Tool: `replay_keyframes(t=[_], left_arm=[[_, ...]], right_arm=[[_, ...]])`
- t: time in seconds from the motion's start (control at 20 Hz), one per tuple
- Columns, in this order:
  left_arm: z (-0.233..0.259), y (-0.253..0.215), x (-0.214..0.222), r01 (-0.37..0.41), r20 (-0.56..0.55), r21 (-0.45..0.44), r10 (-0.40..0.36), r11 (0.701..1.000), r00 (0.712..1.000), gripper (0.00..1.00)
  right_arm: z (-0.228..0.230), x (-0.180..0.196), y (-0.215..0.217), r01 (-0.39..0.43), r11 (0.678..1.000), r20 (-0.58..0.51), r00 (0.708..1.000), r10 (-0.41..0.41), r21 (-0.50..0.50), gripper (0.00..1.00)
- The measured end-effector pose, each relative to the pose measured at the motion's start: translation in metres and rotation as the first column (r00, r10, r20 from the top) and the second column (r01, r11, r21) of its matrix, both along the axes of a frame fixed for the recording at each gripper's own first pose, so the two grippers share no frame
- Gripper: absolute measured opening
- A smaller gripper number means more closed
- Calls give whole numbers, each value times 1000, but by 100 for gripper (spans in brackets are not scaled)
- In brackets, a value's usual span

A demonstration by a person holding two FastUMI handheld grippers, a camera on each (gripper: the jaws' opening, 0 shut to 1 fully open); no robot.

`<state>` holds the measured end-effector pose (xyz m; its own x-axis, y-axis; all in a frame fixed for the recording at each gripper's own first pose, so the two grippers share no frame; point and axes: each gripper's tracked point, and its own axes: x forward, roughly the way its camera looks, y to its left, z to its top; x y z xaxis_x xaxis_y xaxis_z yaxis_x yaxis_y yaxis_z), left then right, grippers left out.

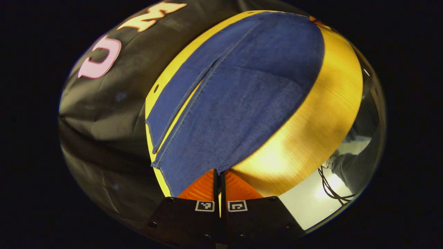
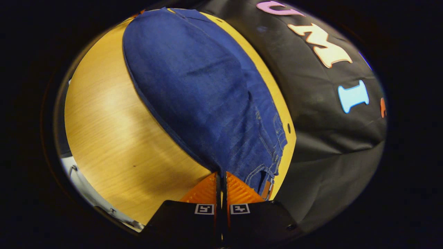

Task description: Grasp the waist and the cuffs of the jeans and fold them to make the two legs overlap; first hold the waist and fold one-third of the jeans toward the cuffs, then hold the cuffs and fold the remaining one-third in the same direction to finish folding.

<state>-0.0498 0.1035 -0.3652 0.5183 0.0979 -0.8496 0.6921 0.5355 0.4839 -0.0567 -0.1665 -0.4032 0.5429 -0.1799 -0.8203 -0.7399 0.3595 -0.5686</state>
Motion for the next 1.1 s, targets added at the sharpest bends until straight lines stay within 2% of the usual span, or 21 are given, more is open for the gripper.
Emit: replay_keyframes(t=[0.2,0.4,0.6,0.7,0.8,0.9,1.1], left_arm=[[28,-7,28,-97,45,-46,99,994,994,0],[58,-7,69,-183,106,-103,193,978,975,0],[85,-12,117,-281,156,-163,306,946,939,0],[92,-16,149,-306,188,-171,336,937,923,0],[99,-24,175,-324,211,-182,358,929,910,0],[100,-27,204,-334,217,-194,373,922,902,0],[79,-33,251,-368,201,-203,407,907,891,0]], right_arm=[[35,30,11,92,994,108,989,-98,52,2],[73,78,23,179,970,242,946,-215,163,3],[99,135,37,233,932,349,879,-324,276,2],[103,167,45,267,892,378,832,-405,365,3],[101,197,51,288,855,384,799,-463,433,2],[95,223,55,283,840,386,789,-478,463,2],[67,267,58,283,834,376,791,-482,474,0]])
